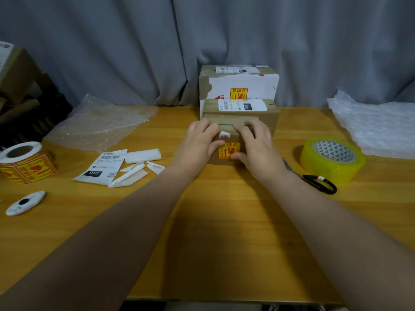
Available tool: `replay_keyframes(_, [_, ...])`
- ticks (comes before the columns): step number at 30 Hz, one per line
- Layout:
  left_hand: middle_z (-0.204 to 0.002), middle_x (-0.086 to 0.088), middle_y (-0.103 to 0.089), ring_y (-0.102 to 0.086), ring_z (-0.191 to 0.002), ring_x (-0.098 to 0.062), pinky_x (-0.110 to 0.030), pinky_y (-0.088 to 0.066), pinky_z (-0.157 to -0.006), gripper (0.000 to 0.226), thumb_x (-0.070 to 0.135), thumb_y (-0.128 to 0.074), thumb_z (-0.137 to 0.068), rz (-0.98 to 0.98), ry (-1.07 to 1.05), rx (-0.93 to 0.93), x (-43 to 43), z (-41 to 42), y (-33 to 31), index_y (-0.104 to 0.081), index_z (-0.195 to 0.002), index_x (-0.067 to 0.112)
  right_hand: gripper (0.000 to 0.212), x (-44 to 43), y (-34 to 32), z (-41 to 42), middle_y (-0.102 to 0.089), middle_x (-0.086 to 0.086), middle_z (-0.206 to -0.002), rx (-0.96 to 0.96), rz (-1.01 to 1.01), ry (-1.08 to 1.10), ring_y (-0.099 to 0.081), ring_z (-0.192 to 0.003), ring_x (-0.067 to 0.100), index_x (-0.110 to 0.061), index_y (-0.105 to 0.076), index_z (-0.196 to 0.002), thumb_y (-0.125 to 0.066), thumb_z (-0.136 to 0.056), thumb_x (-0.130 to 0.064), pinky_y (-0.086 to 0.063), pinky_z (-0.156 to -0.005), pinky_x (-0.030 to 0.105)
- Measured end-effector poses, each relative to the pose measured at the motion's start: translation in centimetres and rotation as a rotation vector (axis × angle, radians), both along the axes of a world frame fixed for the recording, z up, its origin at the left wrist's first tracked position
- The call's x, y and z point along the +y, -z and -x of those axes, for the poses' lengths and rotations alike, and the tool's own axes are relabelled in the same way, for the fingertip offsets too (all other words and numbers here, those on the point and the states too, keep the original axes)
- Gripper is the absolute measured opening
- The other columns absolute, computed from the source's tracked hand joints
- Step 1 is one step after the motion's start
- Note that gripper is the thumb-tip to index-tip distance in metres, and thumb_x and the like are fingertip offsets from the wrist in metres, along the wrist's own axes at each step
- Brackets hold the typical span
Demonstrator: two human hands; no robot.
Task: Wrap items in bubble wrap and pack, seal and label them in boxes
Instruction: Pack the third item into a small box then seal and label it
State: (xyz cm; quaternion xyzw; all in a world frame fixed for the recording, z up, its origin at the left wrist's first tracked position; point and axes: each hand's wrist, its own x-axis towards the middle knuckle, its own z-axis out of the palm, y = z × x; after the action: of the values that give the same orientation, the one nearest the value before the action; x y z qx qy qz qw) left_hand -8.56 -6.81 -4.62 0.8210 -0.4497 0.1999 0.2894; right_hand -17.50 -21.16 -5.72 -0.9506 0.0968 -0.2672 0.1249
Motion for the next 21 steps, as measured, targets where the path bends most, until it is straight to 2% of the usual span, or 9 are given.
replay_keyframes(6, [-0.102, 0.007, -0.043, -0.041, -0.103, -0.012, -0.022, -0.036, -0.090, 0.017, 0.021, -0.058, -0.092, 0.061, 0.047, 0.175, 0.9, 1.1, -1.7, -0.062, -0.105, 0.011, 0.062, 0.4, -2.2, 1.2, -0.033, 0.003, -0.144, 0.084, -0.075, -0.022, -0.024, -0.137, 0.021, -0.020, -0.043, -0.140, -0.069, -0.085, -0.022, -0.029, -0.111, 0.037])
replay_keyframes(9, [-0.106, 0.008, -0.037, -0.040, -0.102, -0.006, -0.010, -0.034, -0.091, 0.020, 0.018, -0.062, -0.090, 0.165, 0.049, 0.193, 2.2, 2.3, -2.0, -0.064, -0.108, 0.011, 0.064, 1.1, -2.8, 2.3, -0.036, 0.001, -0.143, 0.086, -0.090, -0.050, -0.026, -0.135, 0.020, -0.021, -0.042, -0.141, -0.071, -0.084, -0.024, -0.029, -0.110, 0.036])
replay_keyframes(11, [-0.108, 0.008, -0.034, -0.039, -0.102, -0.005, -0.010, -0.034, -0.092, 0.019, 0.018, -0.063, -0.089, 0.167, 0.035, 0.230, 3.0, 2.9, -1.8, -0.060, -0.107, 0.013, 0.063, 1.9, -2.9, 2.6, -0.036, -0.001, -0.142, 0.102, -0.067, -0.033, -0.028, -0.135, 0.021, -0.022, -0.043, -0.139, -0.072, -0.083, -0.024, -0.031, -0.111, 0.039])
replay_keyframes(12, [-0.108, 0.008, -0.034, -0.041, -0.102, -0.006, -0.014, -0.036, -0.093, 0.019, 0.019, -0.063, -0.089, 0.154, 0.030, 0.249, 3.4, 3.0, -1.7, -0.057, -0.106, 0.015, 0.062, 2.3, -3.0, 2.7, -0.036, -0.001, -0.142, 0.120, -0.038, -0.010, -0.029, -0.135, 0.022, -0.023, -0.042, -0.137, -0.071, -0.083, -0.025, -0.029, -0.113, 0.042])
replay_keyframes(14, [-0.109, 0.008, -0.037, -0.045, -0.103, -0.010, -0.023, -0.041, -0.095, 0.018, 0.019, -0.062, -0.090, 0.135, 0.023, 0.261, 4.4, 3.1, -1.8, -0.053, -0.105, 0.017, 0.061, 3.3, -3.2, 2.7, -0.034, 0.000, -0.142, 0.155, 0.033, 0.055, -0.024, -0.139, 0.024, -0.026, -0.039, -0.137, -0.069, -0.084, -0.030, -0.014, -0.119, 0.049])
replay_keyframes(16, [-0.112, 0.006, -0.042, -0.047, -0.107, -0.012, -0.027, -0.041, -0.096, 0.019, 0.023, -0.058, -0.092, 0.140, -0.010, 0.223, 5.7, 2.7, -2.3, -0.054, -0.110, 0.017, 0.063, 4.4, -3.7, 2.7, -0.031, 0.003, -0.146, 0.124, 0.079, 0.087, -0.016, -0.143, 0.025, -0.025, -0.035, -0.141, -0.063, -0.084, -0.030, 0.000, -0.118, 0.046])
replay_keyframes(17, [-0.114, 0.005, -0.045, -0.047, -0.108, -0.012, -0.026, -0.040, -0.095, 0.021, 0.025, -0.056, -0.093, 0.142, -0.044, 0.198, 6.6, 2.3, -2.6, -0.055, -0.112, 0.017, 0.064, 5.1, -3.9, 2.7, -0.031, 0.005, -0.147, 0.069, 0.093, 0.069, -0.014, -0.144, 0.026, -0.023, -0.035, -0.141, -0.061, -0.084, -0.027, 0.001, -0.118, 0.044])
replay_keyframes(19, [-0.116, 0.002, -0.049, -0.046, -0.110, -0.014, -0.025, -0.036, -0.094, 0.024, 0.028, -0.052, -0.095, 0.124, -0.142, 0.173, 8.7, 1.2, -3.2, -0.054, -0.116, 0.015, 0.058, 6.8, -4.5, 2.7, -0.035, 0.006, -0.145, -0.060, 0.092, -0.025, -0.017, -0.143, 0.025, -0.020, -0.041, -0.139, -0.058, -0.084, -0.020, -0.004, -0.118, 0.039])
replay_keyframes(21, [-0.121, -0.005, -0.049, -0.044, -0.115, -0.021, -0.028, -0.034, -0.096, 0.025, 0.025, -0.050, -0.096, 0.069, -0.260, 0.201, 11.1, -0.3, -3.0, -0.054, -0.117, 0.011, 0.049, 8.8, -4.9, 2.3, -0.041, 0.003, -0.140, -0.103, 0.056, -0.133, -0.025, -0.138, 0.021, -0.018, -0.047, -0.134, -0.056, -0.086, -0.018, -0.017, -0.115, 0.034])
